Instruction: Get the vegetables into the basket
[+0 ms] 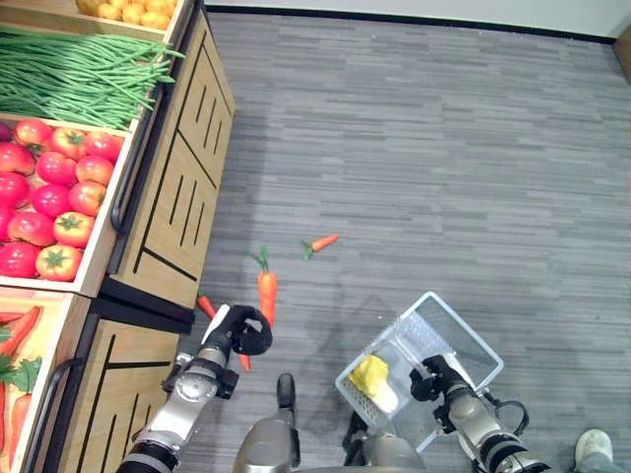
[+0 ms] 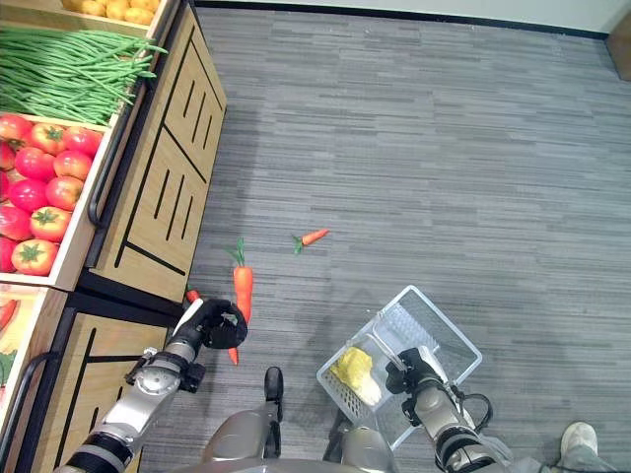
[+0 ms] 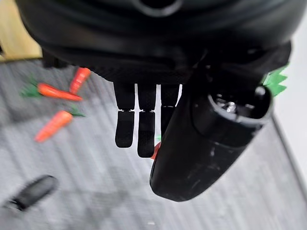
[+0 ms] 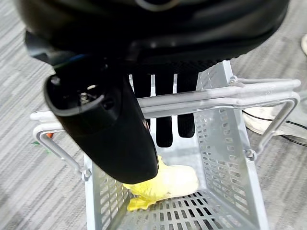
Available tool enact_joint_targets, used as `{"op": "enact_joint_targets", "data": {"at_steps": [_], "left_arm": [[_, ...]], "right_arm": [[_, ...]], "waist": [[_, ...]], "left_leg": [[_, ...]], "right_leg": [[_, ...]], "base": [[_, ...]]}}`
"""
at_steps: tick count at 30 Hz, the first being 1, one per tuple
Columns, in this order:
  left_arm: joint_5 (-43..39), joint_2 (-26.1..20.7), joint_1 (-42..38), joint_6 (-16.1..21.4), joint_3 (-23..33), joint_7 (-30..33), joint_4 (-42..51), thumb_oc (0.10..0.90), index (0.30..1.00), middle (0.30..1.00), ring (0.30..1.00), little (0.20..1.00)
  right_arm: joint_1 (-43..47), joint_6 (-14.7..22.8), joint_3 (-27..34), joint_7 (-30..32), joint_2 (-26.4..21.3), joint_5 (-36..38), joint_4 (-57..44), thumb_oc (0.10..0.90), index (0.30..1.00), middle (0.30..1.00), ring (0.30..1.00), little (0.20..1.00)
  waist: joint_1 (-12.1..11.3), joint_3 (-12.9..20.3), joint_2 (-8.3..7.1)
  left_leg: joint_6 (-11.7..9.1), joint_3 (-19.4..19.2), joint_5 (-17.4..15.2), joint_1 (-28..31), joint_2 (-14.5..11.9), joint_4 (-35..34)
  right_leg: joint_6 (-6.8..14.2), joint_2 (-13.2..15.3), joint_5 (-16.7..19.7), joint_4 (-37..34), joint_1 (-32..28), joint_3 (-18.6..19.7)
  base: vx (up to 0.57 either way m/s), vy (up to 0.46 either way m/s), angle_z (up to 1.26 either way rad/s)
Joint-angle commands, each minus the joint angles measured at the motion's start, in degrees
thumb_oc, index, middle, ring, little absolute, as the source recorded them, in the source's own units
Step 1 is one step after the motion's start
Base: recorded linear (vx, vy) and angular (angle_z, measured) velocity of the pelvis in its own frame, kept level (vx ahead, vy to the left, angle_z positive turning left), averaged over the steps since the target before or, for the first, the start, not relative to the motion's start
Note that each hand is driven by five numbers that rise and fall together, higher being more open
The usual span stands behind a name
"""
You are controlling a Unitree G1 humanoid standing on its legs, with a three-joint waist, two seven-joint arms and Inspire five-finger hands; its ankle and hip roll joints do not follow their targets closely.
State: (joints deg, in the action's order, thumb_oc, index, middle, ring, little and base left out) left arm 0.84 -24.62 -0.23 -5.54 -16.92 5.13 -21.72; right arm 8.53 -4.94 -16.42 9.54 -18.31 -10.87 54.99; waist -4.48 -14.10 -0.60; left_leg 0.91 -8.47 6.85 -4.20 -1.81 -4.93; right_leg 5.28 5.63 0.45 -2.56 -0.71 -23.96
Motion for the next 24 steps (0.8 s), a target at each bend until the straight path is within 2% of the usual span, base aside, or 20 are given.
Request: {"op": "enact_joint_targets", "data": {"at_steps": [1, 10, 14, 24], "left_arm": [[6.3, -0.5, -7.9, 2.7, -0.8, 3.6, 0.3, 0.400, 0.300, 0.300, 0.300, 0.300], [15.7, 1.1, -14.5, 1.7, -8.4, 2.1, -4.6, 0.400, 0.300, 0.300, 0.300, 0.300], [18.8, 2.0, -16.1, 1.3, -11.1, 1.8, -6.9, 0.400, 0.300, 0.300, 0.300, 0.300], [20.5, 4.6, -20.5, 0.9, -17.0, 1.6, -9.9, 0.400, 0.300, 0.300, 0.300, 0.300]], "right_arm": [[3.8, 1.5, -2.1, 3.5, -2.0, -0.2, -4.5, 0.400, 0.300, 0.300, 0.300, 0.300], [13.4, 1.2, -6.8, 4.8, -0.5, -1.3, -6.2, 0.400, 0.300, 0.300, 0.300, 0.300], [15.8, 1.4, -9.1, 4.9, 1.1, -2.1, -5.9, 0.400, 0.300, 0.300, 0.300, 0.300], [24.1, 2.0, -12.6, 6.5, 5.3, 0.1, -5.5, 0.400, 0.300, 0.300, 0.300, 0.300]], "waist": [[-0.3, 2.5, -1.13], [-1.1, 4.6, 1.14], [-1.3, 5.0, 1.31], [-1.7, 4.6, 1.57]], "left_leg": [[0.8, -0.8, -7.5, 1.5, 1.8, -0.1], [0.0, -1.0, -8.1, 3.1, 1.4, -0.1], [0.1, -1.2, -8.4, 3.6, 1.3, -0.1], [0.1, -1.4, -8.3, 3.2, 1.3, -0.1]], "right_leg": [[1.1, 2.2, -1.3, 1.3, 1.0, 2.8], [0.9, 1.3, -0.8, -2.3, -2.2, 2.7], [0.8, 1.2, -0.7, -2.4, -2.5, 2.9], [1.0, 1.3, -0.1, -2.4, -2.0, 3.3]], "base": [[0.02, -0.065, 0.05], [0.03, -0.040, 0.02], [0.02, -0.001, 0.03], [0.00, 0.000, 0.00]]}}
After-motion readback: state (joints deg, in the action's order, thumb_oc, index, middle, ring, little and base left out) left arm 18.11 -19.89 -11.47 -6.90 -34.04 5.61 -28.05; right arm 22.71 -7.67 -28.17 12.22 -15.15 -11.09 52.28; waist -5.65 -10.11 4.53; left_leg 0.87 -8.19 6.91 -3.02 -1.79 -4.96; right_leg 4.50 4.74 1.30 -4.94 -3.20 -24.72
